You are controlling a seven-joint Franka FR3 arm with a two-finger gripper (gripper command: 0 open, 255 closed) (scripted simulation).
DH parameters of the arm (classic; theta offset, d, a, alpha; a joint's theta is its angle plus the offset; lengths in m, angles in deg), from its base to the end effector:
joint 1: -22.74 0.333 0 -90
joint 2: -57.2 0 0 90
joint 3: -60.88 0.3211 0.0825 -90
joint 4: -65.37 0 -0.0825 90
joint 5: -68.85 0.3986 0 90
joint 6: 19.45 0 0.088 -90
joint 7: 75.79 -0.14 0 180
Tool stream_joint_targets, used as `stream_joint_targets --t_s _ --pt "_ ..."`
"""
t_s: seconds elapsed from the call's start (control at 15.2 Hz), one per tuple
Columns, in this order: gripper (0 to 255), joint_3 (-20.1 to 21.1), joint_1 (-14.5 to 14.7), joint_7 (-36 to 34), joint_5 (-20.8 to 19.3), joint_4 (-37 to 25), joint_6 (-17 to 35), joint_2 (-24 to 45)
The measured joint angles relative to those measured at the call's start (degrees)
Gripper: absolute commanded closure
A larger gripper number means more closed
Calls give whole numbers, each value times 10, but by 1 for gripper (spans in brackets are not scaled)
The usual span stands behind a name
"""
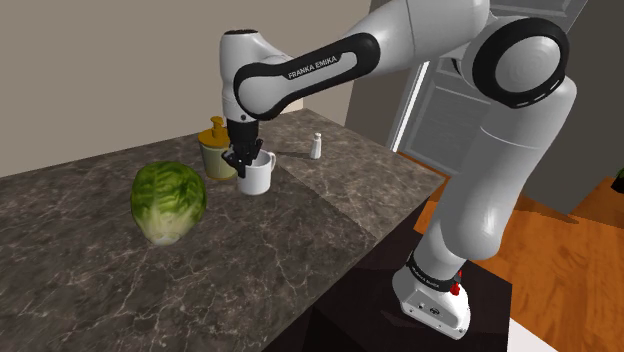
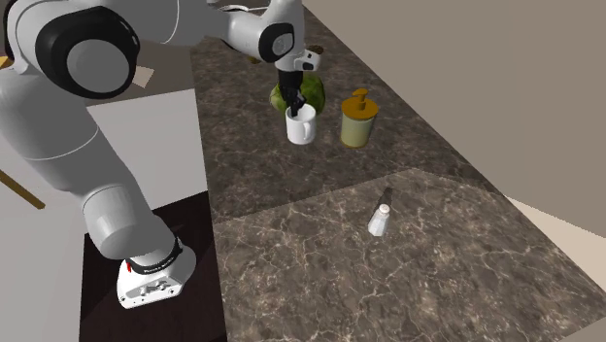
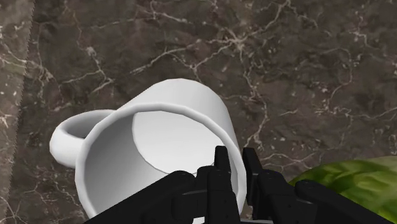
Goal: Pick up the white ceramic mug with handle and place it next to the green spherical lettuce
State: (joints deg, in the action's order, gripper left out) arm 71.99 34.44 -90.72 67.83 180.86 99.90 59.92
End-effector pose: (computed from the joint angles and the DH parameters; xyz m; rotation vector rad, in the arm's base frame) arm 0.5342 0.2224 0.3964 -3.1324 -0.2287 -0.0342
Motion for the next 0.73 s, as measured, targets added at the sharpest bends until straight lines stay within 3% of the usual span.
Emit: stream_joint_targets --t_s 0.73 --pt "255 -1 0 -5 -10 41 78 37"
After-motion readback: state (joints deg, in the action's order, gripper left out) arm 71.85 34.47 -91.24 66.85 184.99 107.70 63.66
